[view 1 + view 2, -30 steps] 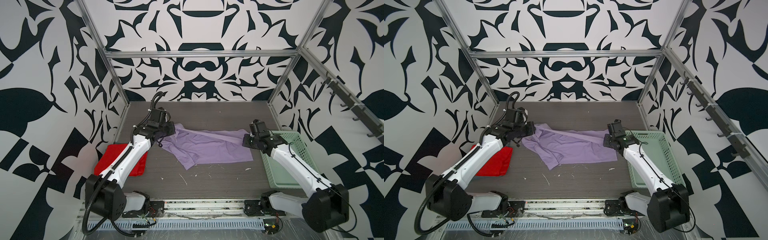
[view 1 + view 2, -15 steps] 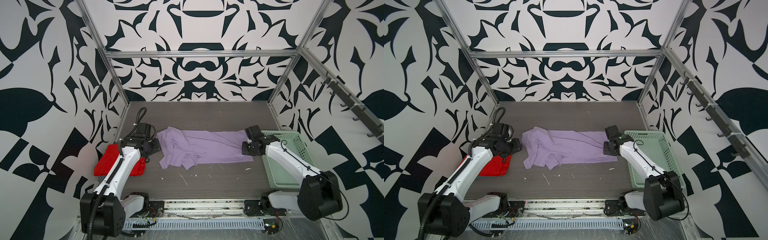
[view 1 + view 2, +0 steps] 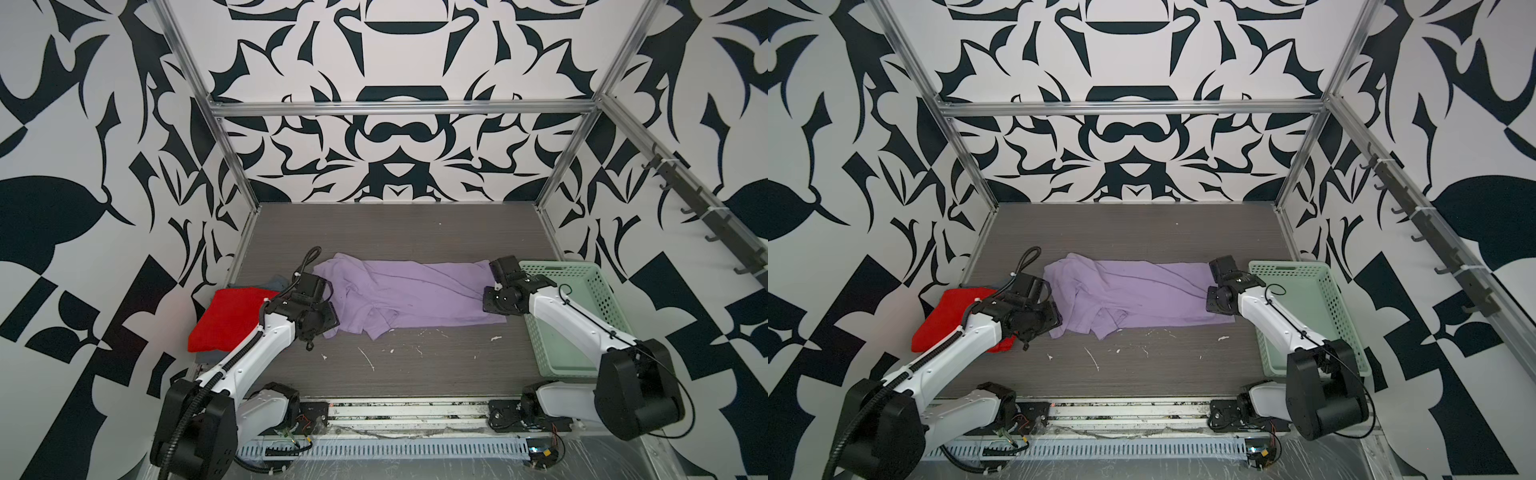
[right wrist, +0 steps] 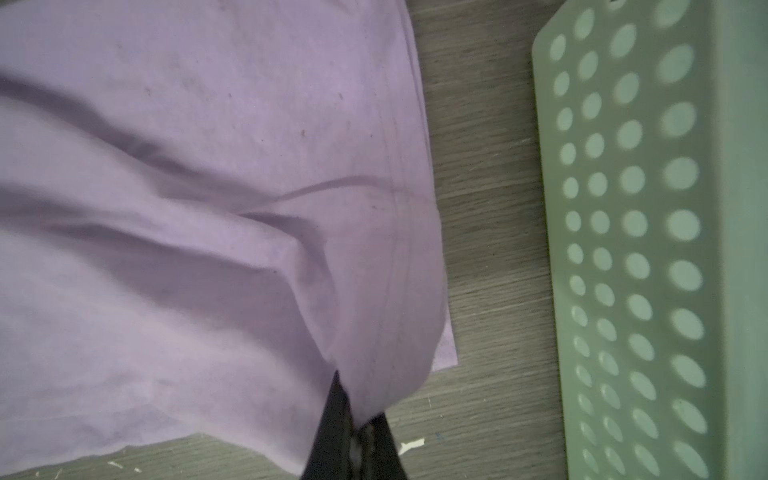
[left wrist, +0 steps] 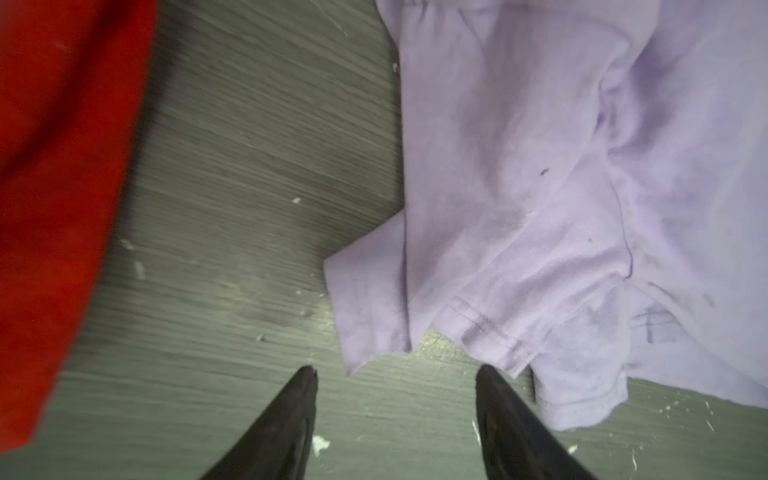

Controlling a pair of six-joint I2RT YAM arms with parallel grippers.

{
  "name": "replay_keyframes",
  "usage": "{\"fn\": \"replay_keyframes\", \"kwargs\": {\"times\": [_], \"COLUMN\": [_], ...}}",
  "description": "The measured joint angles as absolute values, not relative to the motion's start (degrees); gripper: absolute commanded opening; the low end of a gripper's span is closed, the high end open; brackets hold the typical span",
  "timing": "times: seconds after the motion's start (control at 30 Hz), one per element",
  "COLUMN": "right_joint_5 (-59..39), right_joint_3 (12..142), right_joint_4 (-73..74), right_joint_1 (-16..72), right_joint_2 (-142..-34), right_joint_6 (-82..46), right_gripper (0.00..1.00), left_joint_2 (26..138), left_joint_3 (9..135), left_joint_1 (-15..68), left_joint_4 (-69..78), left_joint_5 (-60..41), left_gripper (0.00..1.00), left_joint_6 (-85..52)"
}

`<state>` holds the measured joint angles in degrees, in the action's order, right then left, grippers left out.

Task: Fold and stack the t-shirts

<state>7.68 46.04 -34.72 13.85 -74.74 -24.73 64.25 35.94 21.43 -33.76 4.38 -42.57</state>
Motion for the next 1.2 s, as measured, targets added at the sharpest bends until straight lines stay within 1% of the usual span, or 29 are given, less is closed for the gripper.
{"fn": "replay_keyframes", "kwargs": {"times": [0.1, 0.2, 0.27, 0.37, 0.47, 0.73, 0.77, 0.83, 0.9, 1.03, 1.13, 1.2], "right_joint_5": [7.8, 7.9, 7.9, 8.0, 8.1, 8.4, 8.4, 8.4, 8.4, 8.4, 8.4, 8.4], "right_joint_3": [46.0, 45.7, 45.3, 44.2, 43.7, 43.7, 43.7, 43.7, 43.7, 43.7, 43.7, 43.7], "right_joint_4": [-34.2, -33.5, -33.1, -32.7, -32.7, -32.1, -32.0, -31.8, -31.8, -31.4, -31.3, -31.0], "right_joint_1": [13.8, 13.8, 13.8, 13.8, 13.8, 13.5, 13.5, 13.4, 13.4, 13.2, 13.2, 13.2], "right_joint_2": [-74.7, -75.1, -75.4, -75.5, -75.5, -75.5, -75.5, -75.5, -75.6, -76.6, -77.0, -77.0], "right_joint_6": [-25.0, -25.3, -25.4, -25.6, -25.6, -25.6, -25.6, -25.6, -25.6, -25.5, -25.5, -25.5], "right_gripper": [0.00, 0.00, 0.00, 0.00, 0.00, 0.00, 0.00, 0.00, 0.00, 0.00, 0.00, 0.00], "left_joint_2": [65.2, 68.5, 71.3, 75.6, 77.5, 78.3, 78.2, 77.7, 76.8, 74.3, 71.5, 70.6], "left_joint_3": [35.4, 35.4, 35.4, 35.4, 35.3, 34.9, 34.9, 34.9, 34.9, 35.6, 35.6, 35.9], "left_joint_1": [24.6, 27.0, 27.6, 27.8, 27.8, 27.8, 27.8, 27.9, 27.9, 27.9, 27.9, 27.9], "left_joint_4": [-30.9, -27.0, -25.5, -23.8, -21.9, -18.2, -18.2, -18.8, -19.8, -22.5, -23.7, -24.6], "left_joint_5": [7.0, 8.9, 9.5, 10.3, 10.5, 11.2, 11.3, 11.9, 12.3, 12.4, 12.0, 11.7], "left_gripper": [0.61, 0.57, 0.53, 0.52, 0.48, 0.09, 0.07, 0.06, 0.12, 0.13, 0.23, 0.25], "left_joint_6": [-43.4, -42.6, -42.1, -41.7, -41.5, -41.8, -41.8, -42.1, -42.2, -42.2, -42.2, -42.2]}}
